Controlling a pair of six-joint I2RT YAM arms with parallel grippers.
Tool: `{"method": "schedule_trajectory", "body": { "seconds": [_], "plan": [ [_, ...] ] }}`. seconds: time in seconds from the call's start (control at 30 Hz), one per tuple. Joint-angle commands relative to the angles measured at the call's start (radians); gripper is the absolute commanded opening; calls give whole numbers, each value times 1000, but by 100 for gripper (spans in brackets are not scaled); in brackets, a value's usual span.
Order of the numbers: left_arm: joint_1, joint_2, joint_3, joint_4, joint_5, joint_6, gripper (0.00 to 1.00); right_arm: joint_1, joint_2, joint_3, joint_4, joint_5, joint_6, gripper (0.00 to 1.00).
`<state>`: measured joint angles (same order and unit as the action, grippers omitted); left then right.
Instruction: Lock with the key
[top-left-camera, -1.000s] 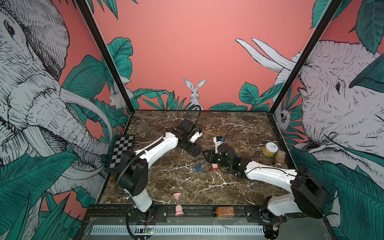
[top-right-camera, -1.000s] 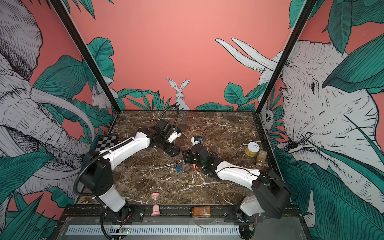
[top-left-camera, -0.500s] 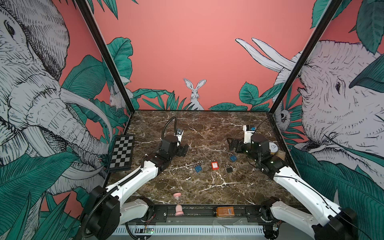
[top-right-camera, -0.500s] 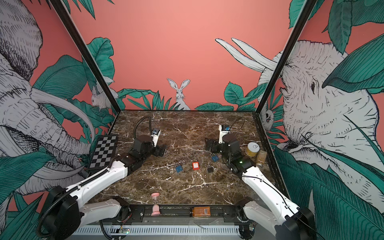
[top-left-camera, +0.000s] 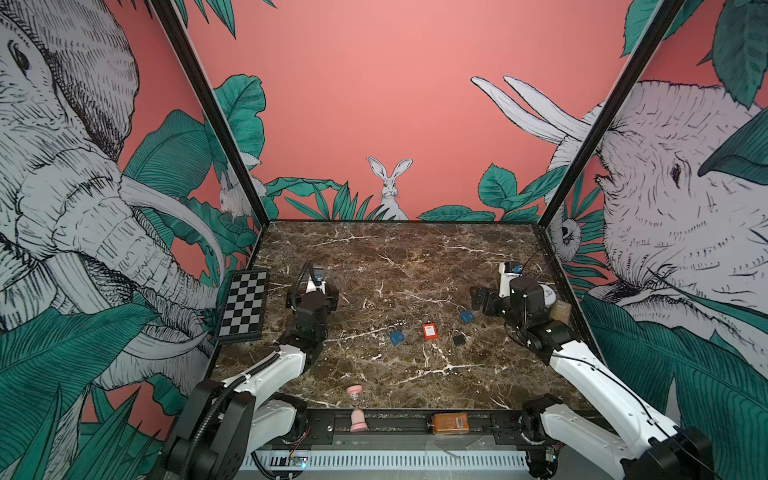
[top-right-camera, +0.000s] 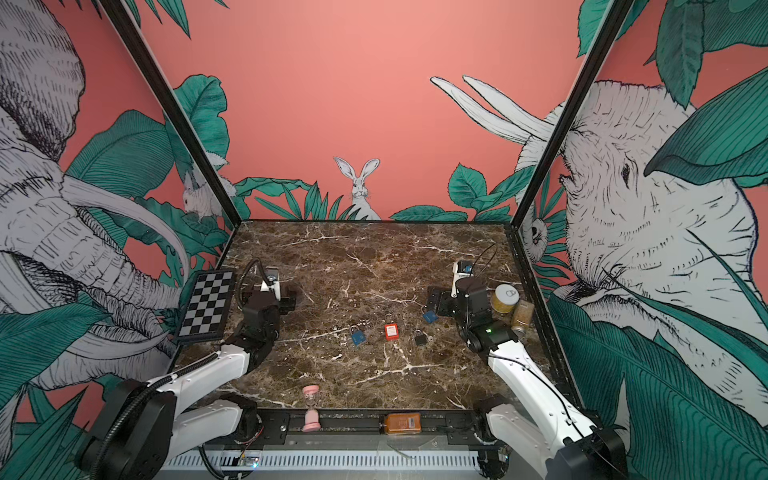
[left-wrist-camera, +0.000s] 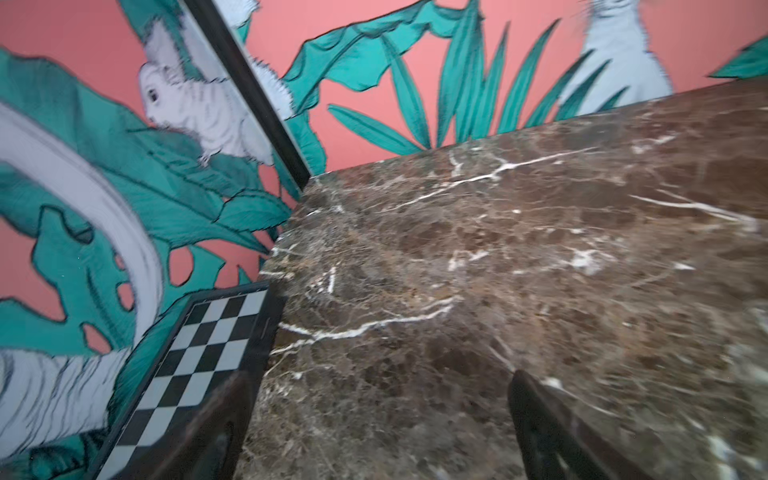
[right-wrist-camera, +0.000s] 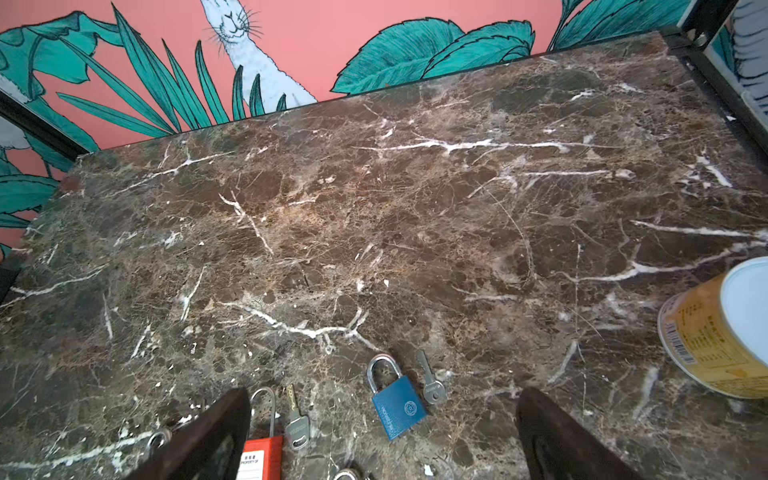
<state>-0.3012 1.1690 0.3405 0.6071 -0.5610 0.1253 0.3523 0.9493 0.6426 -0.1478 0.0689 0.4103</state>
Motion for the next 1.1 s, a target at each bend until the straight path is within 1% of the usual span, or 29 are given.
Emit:
{"method": "schedule_trajectory", "body": {
  "seconds": [0.0, 0.03, 0.07, 0.13, 0.2, 0.23, 0.3, 0.37, 0.43, 0.47, 0.5, 0.53, 0.6, 0.63, 0.77, 0.87, 0.93, 1.0, 1.07],
  "plan": [
    [69, 107, -39, 163, 57, -18, 97, -6, -26, -19, 87, 48, -29, 98],
    [82, 150, -37, 231, 60, 2, 97, -6, -29, -24, 99, 51, -34, 98],
    [83, 159, -32, 231, 66, 4, 98, -6, -32, -30, 109, 50, -38, 98],
    [125, 185, -18, 245, 177, 2, 98, -6, -39, -37, 121, 49, -43, 98],
    [160, 253, -8, 295, 202, -12, 98, -6, -43, -43, 129, 50, -44, 98],
    [183, 293, -14, 351, 225, -30, 98, -6, -43, -46, 132, 51, -46, 98],
    [222, 352, -19, 410, 303, -52, 98, -6, -44, -55, 137, 56, -48, 98],
    [227, 399, -3, 441, 329, -38, 98, -5, -43, -67, 154, 57, -64, 98],
    [227, 376, 26, 335, 386, -26, 98, -6, -43, -87, 176, 63, -95, 98],
    [228, 372, 35, 318, 398, -25, 98, -6, -42, -99, 197, 70, -113, 98],
    [230, 390, 38, 343, 408, -20, 98, -6, -43, -121, 231, 82, -140, 98],
    [235, 396, 45, 343, 429, -14, 98, -6, -42, -143, 266, 105, -155, 98],
    [235, 380, 76, 247, 483, 1, 98, -6, -36, -172, 312, 164, -188, 98],
    [241, 381, 71, 262, 496, -1, 98, -6, -29, -179, 325, 204, -202, 98],
    [241, 378, 31, 329, 505, 1, 98, -33, -12, -182, 338, 293, -247, 98],
    [241, 387, -8, 421, 448, -17, 98, -87, -4, -200, 372, 330, -275, 98],
    [241, 386, 11, 387, 408, -35, 98, -133, 28, -223, 426, 377, -298, 98],
    [242, 380, 54, 291, 384, -50, 98, -175, 86, -253, 509, 368, -324, 98],
    [242, 383, 56, 289, 382, -49, 98, -212, 177, -263, 581, 350, -347, 98]
  ]
}}
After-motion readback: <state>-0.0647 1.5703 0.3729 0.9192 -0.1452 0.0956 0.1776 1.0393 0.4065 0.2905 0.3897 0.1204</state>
